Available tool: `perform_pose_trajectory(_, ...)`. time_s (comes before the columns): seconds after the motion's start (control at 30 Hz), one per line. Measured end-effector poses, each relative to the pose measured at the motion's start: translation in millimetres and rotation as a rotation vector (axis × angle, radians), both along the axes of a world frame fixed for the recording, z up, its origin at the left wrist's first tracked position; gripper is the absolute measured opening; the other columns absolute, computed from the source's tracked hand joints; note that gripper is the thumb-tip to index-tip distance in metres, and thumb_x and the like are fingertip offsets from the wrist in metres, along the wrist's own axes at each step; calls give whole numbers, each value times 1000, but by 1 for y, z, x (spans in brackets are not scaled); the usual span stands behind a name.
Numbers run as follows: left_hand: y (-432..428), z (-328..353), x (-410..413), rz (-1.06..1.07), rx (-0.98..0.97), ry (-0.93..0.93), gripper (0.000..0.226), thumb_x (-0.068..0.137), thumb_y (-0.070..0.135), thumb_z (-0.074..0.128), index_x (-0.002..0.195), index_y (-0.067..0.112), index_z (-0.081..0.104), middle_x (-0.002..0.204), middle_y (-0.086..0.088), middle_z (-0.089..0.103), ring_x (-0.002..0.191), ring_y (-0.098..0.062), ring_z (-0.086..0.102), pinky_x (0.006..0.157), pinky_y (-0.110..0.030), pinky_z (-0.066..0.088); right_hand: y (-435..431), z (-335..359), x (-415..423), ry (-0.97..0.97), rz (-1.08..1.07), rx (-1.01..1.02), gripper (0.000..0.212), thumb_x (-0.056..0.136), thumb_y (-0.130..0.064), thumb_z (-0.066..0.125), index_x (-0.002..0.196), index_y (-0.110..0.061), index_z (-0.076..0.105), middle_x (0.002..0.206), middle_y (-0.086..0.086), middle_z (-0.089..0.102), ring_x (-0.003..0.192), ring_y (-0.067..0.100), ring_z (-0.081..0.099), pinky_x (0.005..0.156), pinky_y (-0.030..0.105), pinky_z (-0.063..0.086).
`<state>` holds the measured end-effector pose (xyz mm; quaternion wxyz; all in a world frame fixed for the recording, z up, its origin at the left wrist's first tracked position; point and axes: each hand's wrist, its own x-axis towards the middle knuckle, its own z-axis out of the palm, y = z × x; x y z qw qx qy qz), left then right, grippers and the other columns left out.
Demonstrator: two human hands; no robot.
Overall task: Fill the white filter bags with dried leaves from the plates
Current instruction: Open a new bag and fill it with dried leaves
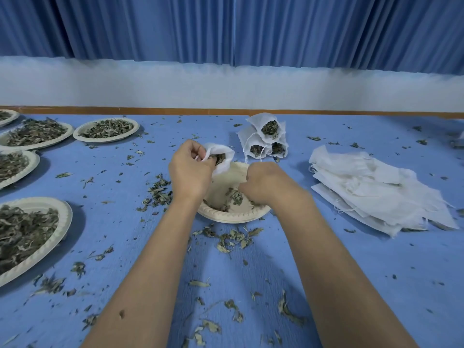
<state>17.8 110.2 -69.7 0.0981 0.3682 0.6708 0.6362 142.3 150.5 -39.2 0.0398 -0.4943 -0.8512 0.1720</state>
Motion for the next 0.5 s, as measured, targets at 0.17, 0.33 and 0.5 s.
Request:
perform_pose_trajectory(0.17, 0, 2, -6, 11, 34, -117, 36, 77, 9, 71, 63, 23, 41, 62, 6, 40, 44, -3, 35, 42, -14, 30, -2, -9, -13, -84, 25, -64, 37, 95, -29, 44, 65, -7, 44, 76, 2, 48, 71, 18, 49, 56, 26, 36)
perform_pose_trajectory(0.33, 0, 2, -9, -5, 47, -151, 36, 76, 7, 71, 63, 22, 41, 65, 5, 40, 54, -11, 36, 52, -24, 33, -6, -10, -16, 103, 140, -158, 38, 87, -37, 55, 103, -3, 64, 94, 10, 64, 78, 20, 58, 62, 29, 44)
perform_pose_trajectory(0.5, 0, 3, -9, -16, 31, -174, 34, 76, 11, 73, 64, 22, 43, 65, 4, 42, 55, -11, 38, 52, -24, 34, -8, -9, -16, 133, 245, -223, 31, 85, -35, 60, 103, -12, 69, 99, 4, 69, 83, 18, 60, 67, 29, 46)
